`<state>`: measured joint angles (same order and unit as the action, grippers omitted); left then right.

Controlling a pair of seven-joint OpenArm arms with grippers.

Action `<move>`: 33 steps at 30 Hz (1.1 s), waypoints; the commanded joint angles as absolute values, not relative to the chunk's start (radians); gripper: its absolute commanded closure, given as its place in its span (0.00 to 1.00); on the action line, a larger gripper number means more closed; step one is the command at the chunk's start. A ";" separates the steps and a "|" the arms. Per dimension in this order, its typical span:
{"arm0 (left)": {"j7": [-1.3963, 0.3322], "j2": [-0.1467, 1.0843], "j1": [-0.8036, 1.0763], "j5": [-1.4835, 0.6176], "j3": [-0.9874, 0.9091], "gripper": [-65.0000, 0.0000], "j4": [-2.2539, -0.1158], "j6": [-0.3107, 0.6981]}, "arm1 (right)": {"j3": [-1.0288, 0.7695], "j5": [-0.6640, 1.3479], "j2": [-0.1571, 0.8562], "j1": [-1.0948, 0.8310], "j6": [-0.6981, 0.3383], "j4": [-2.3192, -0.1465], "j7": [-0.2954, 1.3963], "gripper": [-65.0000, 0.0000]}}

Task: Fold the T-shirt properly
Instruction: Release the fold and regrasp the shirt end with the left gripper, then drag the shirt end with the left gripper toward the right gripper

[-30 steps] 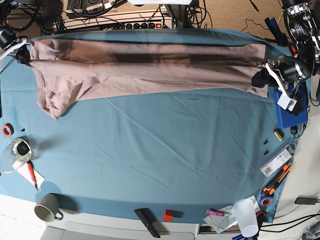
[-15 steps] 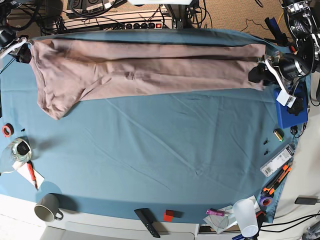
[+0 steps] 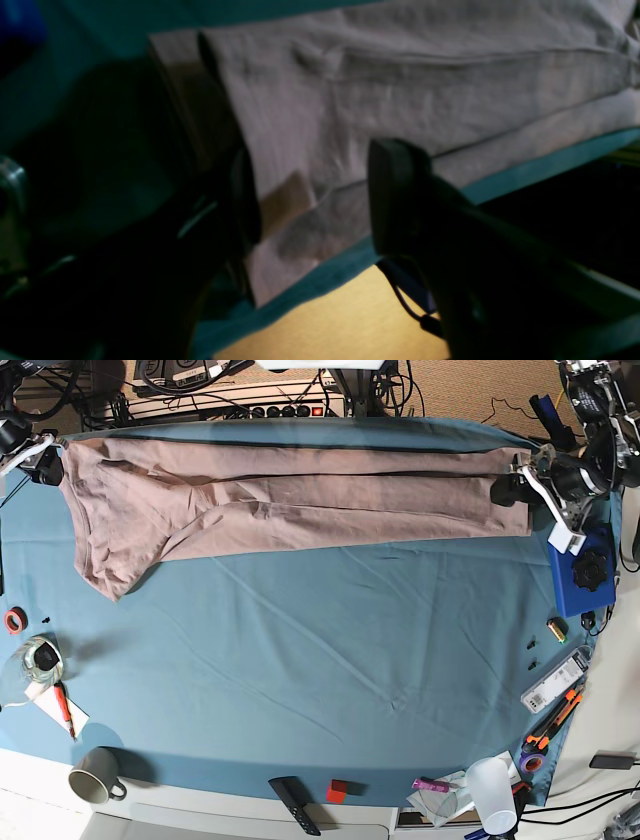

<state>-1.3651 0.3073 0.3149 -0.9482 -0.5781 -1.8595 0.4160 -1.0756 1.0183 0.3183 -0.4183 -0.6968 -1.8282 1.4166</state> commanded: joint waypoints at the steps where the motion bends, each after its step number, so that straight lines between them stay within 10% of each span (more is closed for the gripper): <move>1: -1.334 0.311 0.310 -0.932 -0.585 0.49 -1.864 0.416 | -1.087 1.031 0.344 -0.421 -0.695 -1.844 1.396 0.78; 22: -1.321 0.278 0.310 -0.762 -0.350 0.49 -1.728 0.326 | -1.087 1.031 0.347 -0.421 -0.695 -1.844 1.396 0.78; 33: -1.319 0.278 0.295 -0.706 -0.356 1.00 -1.734 0.310 | -1.087 1.031 0.347 -0.421 -0.695 -1.844 1.396 0.78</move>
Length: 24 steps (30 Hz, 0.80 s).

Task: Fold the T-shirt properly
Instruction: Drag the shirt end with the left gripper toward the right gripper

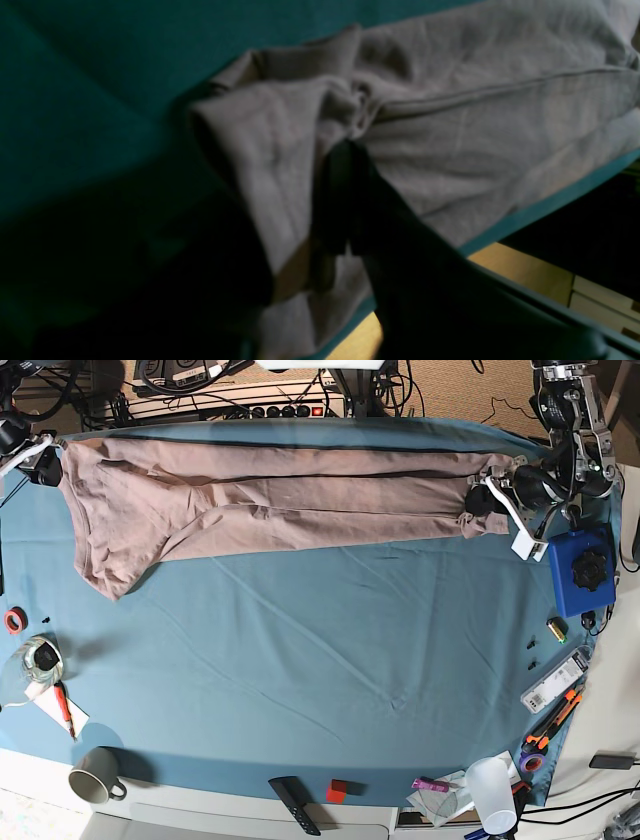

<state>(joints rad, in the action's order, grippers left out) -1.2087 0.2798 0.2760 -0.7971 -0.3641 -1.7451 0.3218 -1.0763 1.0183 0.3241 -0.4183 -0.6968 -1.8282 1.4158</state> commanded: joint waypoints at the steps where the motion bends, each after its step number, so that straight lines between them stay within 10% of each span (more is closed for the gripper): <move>1: -1.319 0.277 0.289 -0.707 -0.362 1.00 -1.737 0.310 | -1.087 1.031 0.347 -0.421 -0.695 -1.844 1.396 0.78; 24: -1.369 0.277 0.277 -0.984 -0.456 1.00 -2.004 0.421 | -1.087 1.031 0.347 -0.421 -0.695 -1.844 1.396 0.78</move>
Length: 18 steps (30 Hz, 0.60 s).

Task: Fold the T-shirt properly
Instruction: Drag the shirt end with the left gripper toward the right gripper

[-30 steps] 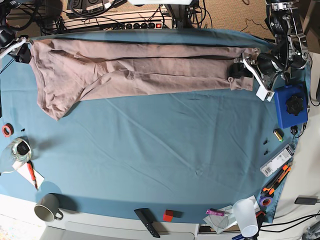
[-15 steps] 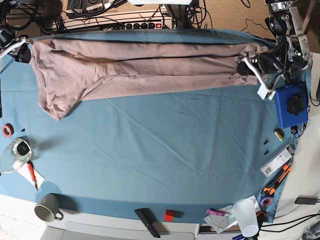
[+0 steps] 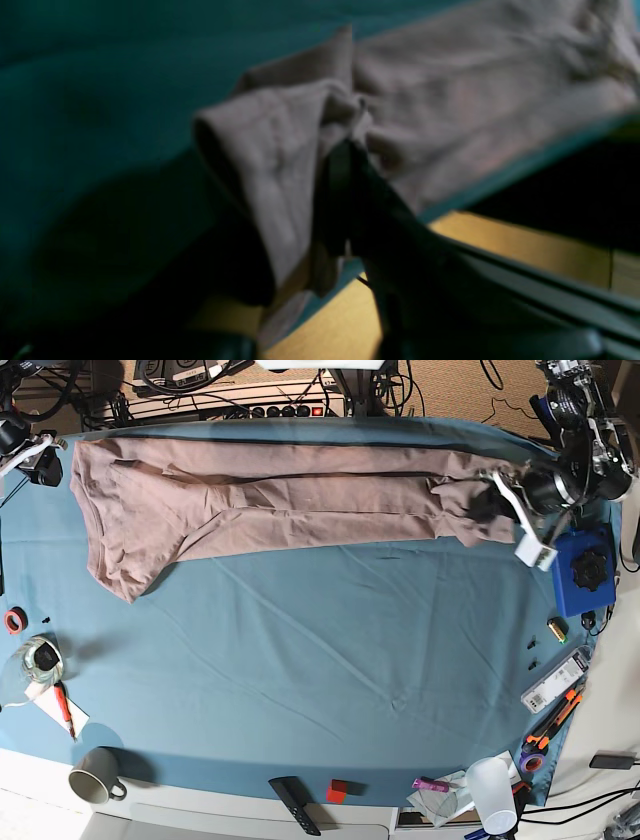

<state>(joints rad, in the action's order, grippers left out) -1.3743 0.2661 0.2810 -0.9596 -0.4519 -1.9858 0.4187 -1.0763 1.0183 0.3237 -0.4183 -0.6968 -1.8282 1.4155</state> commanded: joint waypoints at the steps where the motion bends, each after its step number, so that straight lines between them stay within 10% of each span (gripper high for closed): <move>1: -1.369 0.276 0.278 -1.003 -0.447 1.00 -2.007 0.421 | -1.087 1.031 0.346 -0.421 -0.695 -1.844 1.396 0.78; 18: -1.282 0.234 0.176 -0.893 -0.062 1.00 -2.077 0.468 | -1.087 1.031 0.346 -0.421 -0.695 -1.844 1.396 0.78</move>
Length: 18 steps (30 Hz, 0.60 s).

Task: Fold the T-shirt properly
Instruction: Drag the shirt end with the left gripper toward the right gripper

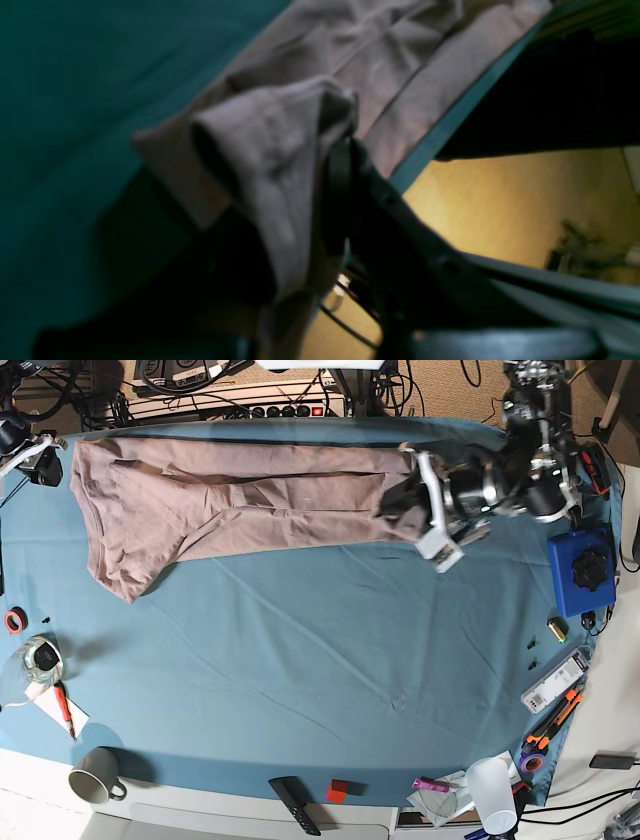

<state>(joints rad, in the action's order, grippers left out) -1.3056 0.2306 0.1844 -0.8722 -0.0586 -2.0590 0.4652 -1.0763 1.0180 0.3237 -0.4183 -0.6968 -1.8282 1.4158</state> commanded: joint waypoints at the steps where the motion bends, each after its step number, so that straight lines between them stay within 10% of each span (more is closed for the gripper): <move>1: -1.272 0.223 0.165 -0.885 -0.047 1.00 -2.076 0.468 | -1.087 1.031 0.346 -0.421 -0.695 -1.844 1.396 0.78; 18: -1.149 0.072 0.083 -0.650 0.282 1.00 -2.072 0.421 | -1.087 1.031 0.346 -0.421 -0.695 -1.844 1.396 0.78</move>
